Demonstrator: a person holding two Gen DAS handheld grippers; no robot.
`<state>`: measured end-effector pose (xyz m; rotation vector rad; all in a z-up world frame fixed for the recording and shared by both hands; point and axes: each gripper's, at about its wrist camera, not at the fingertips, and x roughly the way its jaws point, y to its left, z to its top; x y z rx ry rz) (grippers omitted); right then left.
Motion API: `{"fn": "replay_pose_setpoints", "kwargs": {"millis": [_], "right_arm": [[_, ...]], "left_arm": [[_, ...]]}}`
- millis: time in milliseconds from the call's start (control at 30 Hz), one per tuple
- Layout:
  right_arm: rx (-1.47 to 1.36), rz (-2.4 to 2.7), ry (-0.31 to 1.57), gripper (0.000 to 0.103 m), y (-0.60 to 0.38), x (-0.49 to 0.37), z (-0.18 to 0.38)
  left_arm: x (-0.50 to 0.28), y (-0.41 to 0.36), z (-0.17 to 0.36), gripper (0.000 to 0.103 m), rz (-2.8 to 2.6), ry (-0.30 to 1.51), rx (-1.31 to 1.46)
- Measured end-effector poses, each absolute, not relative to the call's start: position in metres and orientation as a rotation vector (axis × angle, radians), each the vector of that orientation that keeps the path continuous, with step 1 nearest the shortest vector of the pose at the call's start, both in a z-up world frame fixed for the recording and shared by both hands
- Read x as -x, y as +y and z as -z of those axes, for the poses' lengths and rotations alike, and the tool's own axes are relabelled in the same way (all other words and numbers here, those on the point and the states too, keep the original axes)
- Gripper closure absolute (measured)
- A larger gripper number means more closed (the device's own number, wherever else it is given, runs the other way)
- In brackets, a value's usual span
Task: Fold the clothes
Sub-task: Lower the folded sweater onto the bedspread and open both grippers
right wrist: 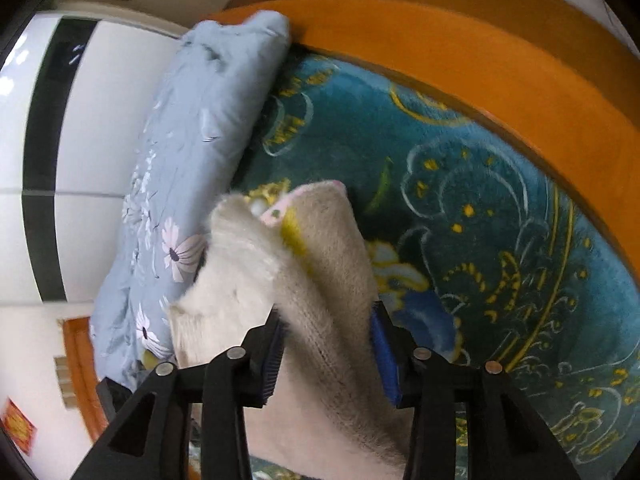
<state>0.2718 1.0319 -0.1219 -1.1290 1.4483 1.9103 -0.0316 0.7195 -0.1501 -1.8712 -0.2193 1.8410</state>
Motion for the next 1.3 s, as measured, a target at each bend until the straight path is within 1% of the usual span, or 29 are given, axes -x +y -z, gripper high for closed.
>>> {"fn": "replay_pose_setpoints", "kwargs": {"millis": [133, 200, 333, 400, 467, 533, 600, 633, 667, 767, 833, 967, 1067, 1133, 1167, 1200, 1300], "right_arm": [[1.083, -2.005, 1.221, 0.059, 1.017, -0.27, 0.085], [1.084, -2.066, 1.179, 0.059, 1.008, -0.264, 0.073], [1.212, -2.171, 1.127, 0.058, 0.985, -0.24, 0.074], [1.289, -2.137, 1.134, 0.058, 0.981, -0.232, 0.092], [1.311, -2.079, 1.174, 0.058, 0.981, -0.232, 0.111], [1.333, -2.047, 1.17, 0.058, 0.982, -0.231, 0.125], [1.355, -2.015, 1.163, 0.055, 0.982, -0.229, 0.138], [1.356, -2.01, 1.165, 0.054, 0.983, -0.228, 0.141], [1.356, -2.007, 1.167, 0.051, 0.984, -0.226, 0.143], [1.357, -1.995, 1.17, 0.043, 0.987, -0.221, 0.147], [1.369, -1.985, 1.166, 0.042, 0.988, -0.217, 0.15], [1.407, -1.963, 1.166, 0.042, 0.991, -0.212, 0.159], [1.416, -1.942, 1.167, 0.041, 0.996, -0.205, 0.168], [1.426, -1.92, 1.161, 0.038, 0.998, -0.2, 0.171], [1.431, -1.915, 1.166, 0.031, 0.998, -0.198, 0.172], [1.443, -1.91, 1.168, 0.027, 0.997, -0.196, 0.172], [1.457, -1.907, 1.131, 0.027, 0.992, -0.195, 0.162]], "left_arm": [[0.029, 0.721, 0.141, 0.089, -1.849, -0.202, 1.828], [0.03, 0.728, 0.138, 0.089, -1.846, -0.172, 1.812], [0.034, 0.743, 0.137, 0.089, -1.868, -0.092, 1.826], [0.035, 0.737, 0.134, 0.089, -1.893, -0.128, 1.844], [0.035, 0.729, 0.128, 0.085, -1.928, -0.171, 1.851], [0.029, 0.72, 0.11, 0.084, -1.994, -0.195, 1.798], [0.019, 0.719, 0.093, 0.084, -1.968, -0.224, 1.705], [0.013, 0.723, 0.088, 0.084, -1.933, -0.21, 1.671], [0.007, 0.729, 0.087, 0.083, -1.889, -0.175, 1.647], [-0.011, 0.752, 0.102, 0.083, -1.825, 0.019, 1.631], [-0.011, 0.757, 0.128, 0.083, -1.801, 0.058, 1.718], [0.001, 0.756, 0.165, 0.084, -1.774, 0.004, 1.85], [0.011, 0.764, 0.175, 0.084, -1.747, 0.023, 1.896], [0.013, 0.767, 0.172, 0.084, -1.73, 0.021, 1.909], [0.014, 0.768, 0.169, 0.084, -1.721, 0.016, 1.916], [0.014, 0.766, 0.165, 0.083, -1.718, -0.004, 1.912], [0.007, 0.748, 0.148, 0.08, -1.742, -0.082, 1.876]]}}
